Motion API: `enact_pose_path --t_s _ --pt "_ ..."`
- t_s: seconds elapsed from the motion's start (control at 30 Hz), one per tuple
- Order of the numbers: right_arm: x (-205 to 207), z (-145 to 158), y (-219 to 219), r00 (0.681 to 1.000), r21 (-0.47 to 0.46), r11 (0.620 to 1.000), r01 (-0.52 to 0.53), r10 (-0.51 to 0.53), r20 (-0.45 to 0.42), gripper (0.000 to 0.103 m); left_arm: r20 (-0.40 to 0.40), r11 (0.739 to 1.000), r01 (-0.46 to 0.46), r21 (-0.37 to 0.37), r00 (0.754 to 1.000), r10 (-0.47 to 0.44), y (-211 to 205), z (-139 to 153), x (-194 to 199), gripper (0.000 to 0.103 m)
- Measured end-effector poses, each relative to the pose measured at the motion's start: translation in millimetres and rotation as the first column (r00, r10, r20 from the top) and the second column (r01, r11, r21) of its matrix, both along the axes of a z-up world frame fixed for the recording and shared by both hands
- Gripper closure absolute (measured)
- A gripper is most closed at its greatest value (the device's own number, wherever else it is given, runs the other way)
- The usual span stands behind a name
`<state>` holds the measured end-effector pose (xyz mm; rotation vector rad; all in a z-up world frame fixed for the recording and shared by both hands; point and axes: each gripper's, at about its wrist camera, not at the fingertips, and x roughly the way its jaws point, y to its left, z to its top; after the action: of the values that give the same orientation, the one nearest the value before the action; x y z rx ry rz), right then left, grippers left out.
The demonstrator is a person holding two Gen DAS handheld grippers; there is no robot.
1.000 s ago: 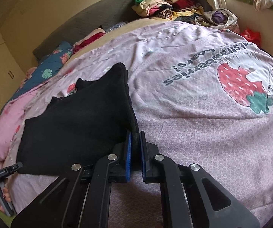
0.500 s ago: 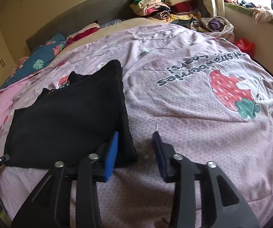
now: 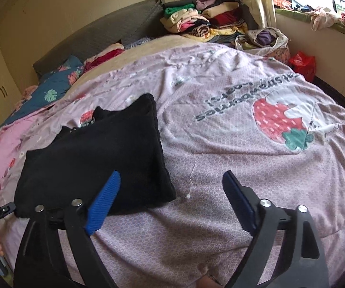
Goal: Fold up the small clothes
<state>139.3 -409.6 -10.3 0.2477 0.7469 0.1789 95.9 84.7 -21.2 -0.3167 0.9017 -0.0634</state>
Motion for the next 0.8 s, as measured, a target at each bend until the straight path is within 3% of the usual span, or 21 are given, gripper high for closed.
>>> enact_pose_path --t_s 0.27,0.57,0.8 --pt "-13.0 13.1 1.1 0.999 -0.029 1.000 0.004 -0.003 0.048 0.008 0.043 1.000 -0.001 0.023 0.999 0.000 -4.0 16.9 -7.9 0.017" --pt "-33.3 28.5 0.3 0.996 -0.017 1.000 0.003 -0.002 0.091 0.008 0.079 0.999 -0.002 0.035 0.997 -0.001 -2.1 29.2 -17.7 0.010" --pt "-57.8 47.8 8.0 0.989 0.010 1.000 -0.027 0.025 0.143 0.008 0.099 0.999 -0.019 0.033 0.995 0.015 6.5 34.5 -23.0 0.010"
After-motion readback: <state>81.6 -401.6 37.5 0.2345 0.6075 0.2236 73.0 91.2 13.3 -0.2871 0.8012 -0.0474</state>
